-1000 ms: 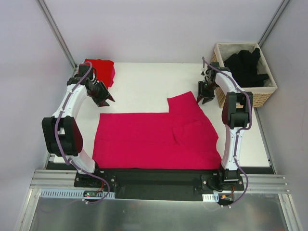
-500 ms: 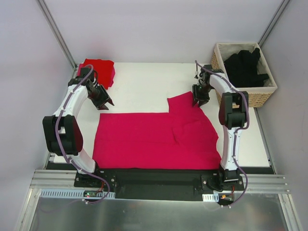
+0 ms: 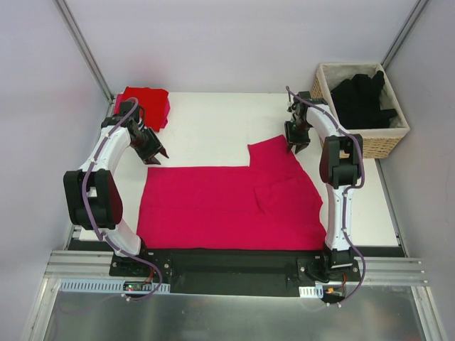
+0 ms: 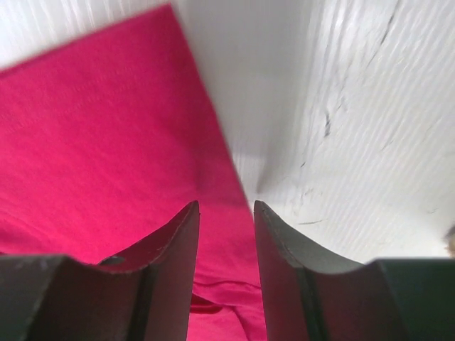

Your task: Fold and stack the t-shirts

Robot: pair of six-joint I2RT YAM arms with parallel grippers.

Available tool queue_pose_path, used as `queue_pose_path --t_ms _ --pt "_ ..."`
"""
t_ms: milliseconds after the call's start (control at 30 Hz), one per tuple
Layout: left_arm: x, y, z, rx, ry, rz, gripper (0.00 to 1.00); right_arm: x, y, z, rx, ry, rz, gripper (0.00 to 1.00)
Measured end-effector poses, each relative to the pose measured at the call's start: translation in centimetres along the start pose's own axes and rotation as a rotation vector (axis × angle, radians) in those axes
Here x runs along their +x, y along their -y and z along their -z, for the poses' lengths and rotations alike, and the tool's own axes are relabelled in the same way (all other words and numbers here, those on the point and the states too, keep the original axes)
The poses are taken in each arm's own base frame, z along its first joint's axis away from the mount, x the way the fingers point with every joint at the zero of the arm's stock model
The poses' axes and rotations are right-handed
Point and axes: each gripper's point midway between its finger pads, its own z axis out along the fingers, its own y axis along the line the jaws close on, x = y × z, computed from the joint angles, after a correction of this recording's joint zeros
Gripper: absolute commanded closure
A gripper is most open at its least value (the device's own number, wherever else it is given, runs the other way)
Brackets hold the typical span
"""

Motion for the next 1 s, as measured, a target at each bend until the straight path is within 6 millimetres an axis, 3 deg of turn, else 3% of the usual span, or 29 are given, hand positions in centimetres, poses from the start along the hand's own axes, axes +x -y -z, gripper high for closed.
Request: queue_pose_path --t_ms 133,500,600,633,700,1000 --pt "0.0 0.0 0.0 0.0 0.0 0.004 0.61 -1.2 0.0 0.2 0.004 0.029 0.001 0.6" --pt "0.0 0.0 0.0 0.0 0.0 0.009 0.62 -1.1 0.2 -0.8 0.008 0.008 -0.002 0.61" --pt "0.0 0.0 0.0 -0.005 0.001 0.016 0.62 -1.2 0.2 -0.9 0.008 0.008 -0.001 0.72" --pt "0.0 -0.1 0.0 -0.014 0.002 0.022 0.62 -1.2 0.3 -0.9 0.009 0.007 0.001 0.84" --pt "-0.1 -0.4 0.1 -0.035 0.003 0.037 0.62 -1.2 0.4 -0.9 0.011 0.004 0.004 0.98" --pt "-1.2 -4.1 -0.5 -0.199 0.007 0.133 0.62 -1.2 0.7 -0.9 0.008 0.0 -0.005 0.99"
